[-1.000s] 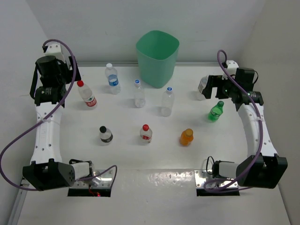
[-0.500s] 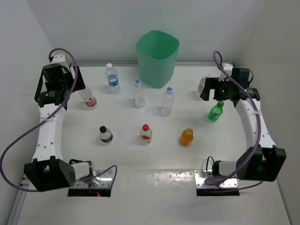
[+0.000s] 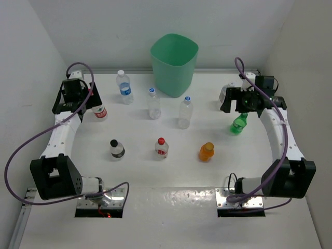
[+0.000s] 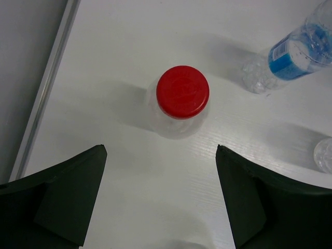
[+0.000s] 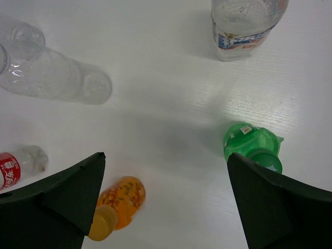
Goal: Put the plastic bottles in the bin
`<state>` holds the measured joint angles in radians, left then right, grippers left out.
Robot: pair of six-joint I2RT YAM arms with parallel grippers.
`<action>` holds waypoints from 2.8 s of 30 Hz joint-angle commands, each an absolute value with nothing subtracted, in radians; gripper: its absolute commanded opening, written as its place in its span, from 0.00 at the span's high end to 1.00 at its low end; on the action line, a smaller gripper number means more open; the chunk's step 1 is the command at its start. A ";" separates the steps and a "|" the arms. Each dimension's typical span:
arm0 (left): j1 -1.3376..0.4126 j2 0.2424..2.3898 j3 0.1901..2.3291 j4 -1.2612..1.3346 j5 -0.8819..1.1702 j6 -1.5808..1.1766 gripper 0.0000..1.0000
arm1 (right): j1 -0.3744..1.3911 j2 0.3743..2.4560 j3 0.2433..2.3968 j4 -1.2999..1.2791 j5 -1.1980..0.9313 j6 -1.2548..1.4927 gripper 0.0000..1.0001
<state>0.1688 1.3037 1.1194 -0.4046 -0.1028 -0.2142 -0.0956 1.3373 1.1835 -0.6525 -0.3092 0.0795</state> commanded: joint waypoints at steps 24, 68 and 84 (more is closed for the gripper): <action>0.137 1.467 1.153 -0.161 -0.026 -0.189 0.68 | -0.092 1.384 1.241 -0.634 -0.347 0.074 0.03; -0.489 2.155 2.341 0.091 -0.224 -0.049 0.06 | -0.020 1.178 1.158 -0.560 -0.575 -0.127 0.05; -0.361 1.591 2.021 -0.048 -0.170 -0.139 0.00 | 0.299 1.402 1.118 -0.273 -0.486 -0.077 0.04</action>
<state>-0.3927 1.7332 2.0720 -0.0463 -0.1802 -0.1001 0.2829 1.3685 1.0866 -0.3832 -0.4808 -0.1108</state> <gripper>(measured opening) 0.997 0.961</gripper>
